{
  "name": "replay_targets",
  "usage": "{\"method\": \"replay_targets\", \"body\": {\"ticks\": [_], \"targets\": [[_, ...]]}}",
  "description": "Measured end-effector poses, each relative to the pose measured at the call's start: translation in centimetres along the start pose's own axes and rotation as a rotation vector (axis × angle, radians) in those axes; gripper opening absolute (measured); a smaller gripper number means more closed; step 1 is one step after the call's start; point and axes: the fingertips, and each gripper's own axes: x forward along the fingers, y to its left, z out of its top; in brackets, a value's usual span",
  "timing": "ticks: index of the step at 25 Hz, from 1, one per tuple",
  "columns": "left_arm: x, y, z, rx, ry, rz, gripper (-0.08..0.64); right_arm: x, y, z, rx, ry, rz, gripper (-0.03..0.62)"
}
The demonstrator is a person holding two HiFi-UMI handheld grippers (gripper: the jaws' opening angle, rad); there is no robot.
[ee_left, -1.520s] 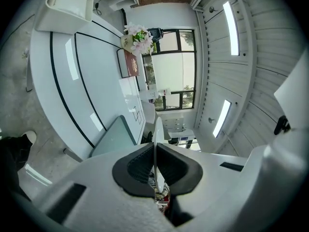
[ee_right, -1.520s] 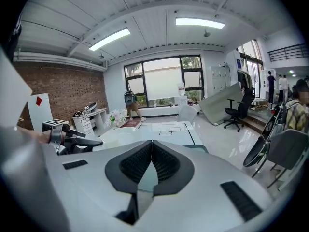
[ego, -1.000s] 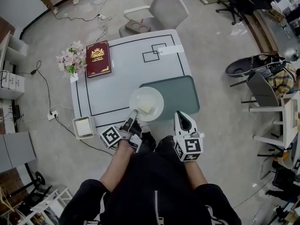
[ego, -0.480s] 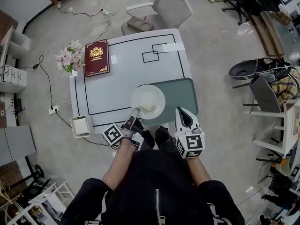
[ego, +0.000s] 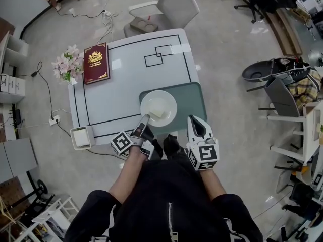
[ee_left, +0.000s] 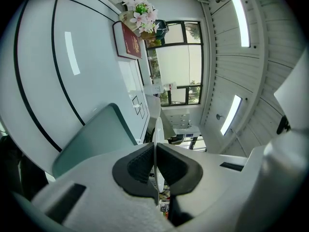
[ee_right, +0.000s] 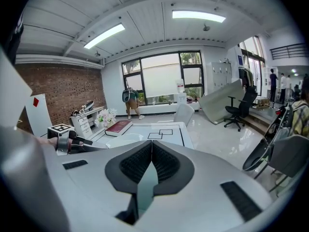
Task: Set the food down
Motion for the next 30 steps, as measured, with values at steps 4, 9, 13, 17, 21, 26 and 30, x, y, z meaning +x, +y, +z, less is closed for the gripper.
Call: {"method": "replay_targets", "body": {"ticks": [4, 9, 13, 17, 21, 26, 30], "targets": [[1.3, 1.2, -1.1, 0.027, 0.04, 0.03, 0.012, -0.7, -1.5, -0.4, 0.014, 0.001, -0.036, 0.009], [2.8, 2.5, -2.5, 0.048, 0.096, 0.054, 0.012, -1.9, -3.1, -0.8, 0.035, 0.003, -0.081, 0.009], [3.9, 3.8, -3.5, 0.051, 0.128, 0.068, 0.012, -2.7, -4.3, -1.1, 0.057, 0.004, -0.116, 0.009], [5.0, 4.9, -4.2, 0.062, 0.152, 0.085, 0.012, -3.5, -5.0, -1.7, 0.064, 0.009, -0.144, 0.009], [6.2, 5.8, -4.7, 0.072, 0.177, 0.104, 0.012, -4.1, -5.7, -2.0, 0.079, 0.015, -0.171, 0.009], [7.5, 6.7, -5.2, 0.092, 0.2, 0.137, 0.012, -4.9, -6.5, -2.6, 0.096, 0.018, -0.205, 0.009], [8.1, 7.3, -5.7, 0.11, 0.213, 0.176, 0.012, -5.7, -7.5, -3.0, 0.109, 0.019, -0.234, 0.009]]}}
